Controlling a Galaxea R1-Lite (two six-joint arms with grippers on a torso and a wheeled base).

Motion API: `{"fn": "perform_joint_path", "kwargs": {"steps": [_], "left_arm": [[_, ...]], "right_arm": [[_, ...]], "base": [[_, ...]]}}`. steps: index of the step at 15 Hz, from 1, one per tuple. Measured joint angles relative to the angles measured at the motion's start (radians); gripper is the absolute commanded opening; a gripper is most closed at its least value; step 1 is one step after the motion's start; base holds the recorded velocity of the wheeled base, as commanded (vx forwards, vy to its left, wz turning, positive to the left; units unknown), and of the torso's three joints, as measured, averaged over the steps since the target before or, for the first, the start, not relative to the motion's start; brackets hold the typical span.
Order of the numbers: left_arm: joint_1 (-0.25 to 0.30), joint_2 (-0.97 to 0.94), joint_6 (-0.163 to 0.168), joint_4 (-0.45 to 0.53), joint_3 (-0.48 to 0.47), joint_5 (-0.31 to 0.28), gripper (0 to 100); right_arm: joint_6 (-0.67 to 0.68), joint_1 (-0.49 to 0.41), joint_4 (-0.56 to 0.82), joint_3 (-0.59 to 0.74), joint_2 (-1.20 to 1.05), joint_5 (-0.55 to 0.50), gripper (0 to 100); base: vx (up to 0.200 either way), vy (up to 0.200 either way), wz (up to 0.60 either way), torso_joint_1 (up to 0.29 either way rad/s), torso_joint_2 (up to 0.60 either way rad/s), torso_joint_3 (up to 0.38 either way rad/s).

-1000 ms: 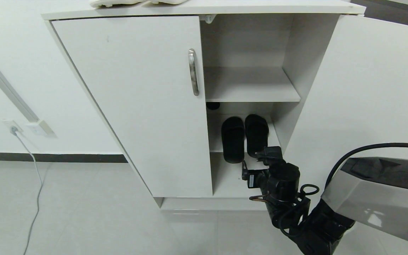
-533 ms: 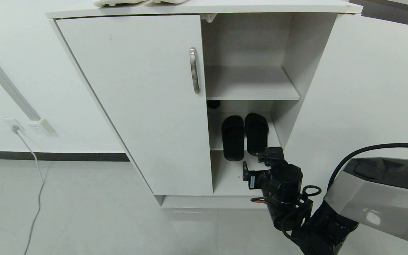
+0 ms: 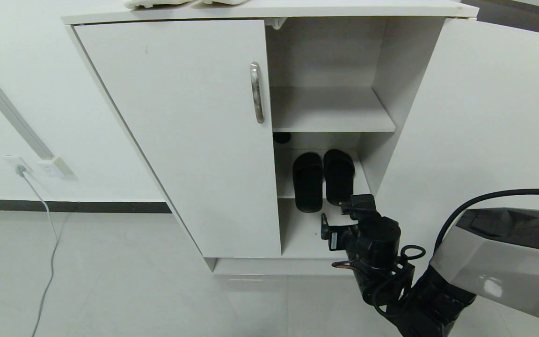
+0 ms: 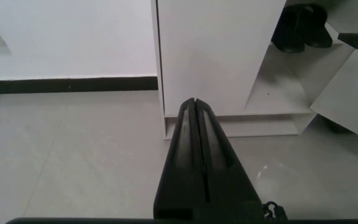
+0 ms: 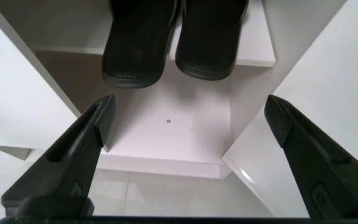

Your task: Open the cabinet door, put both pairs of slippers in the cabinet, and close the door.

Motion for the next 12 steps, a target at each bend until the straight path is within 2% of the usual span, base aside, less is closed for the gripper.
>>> {"fn": "perform_joint_path", "kwargs": {"steps": [4,12], "left_arm": [[0.0,0.0,0.001,0.0,0.0,0.0,0],[0.0,0.0,0.003,0.0,0.0,-0.002,0]], "right_arm": [[0.0,0.0,-0.001,0.0,0.0,0.0,100],[-0.008,-0.001,-0.003,-0.001,-0.001,0.0,100]], "base": [[0.0,0.0,0.0,0.001,0.0,0.049],[0.0,0.0,0.0,0.001,0.0,0.193]]}}
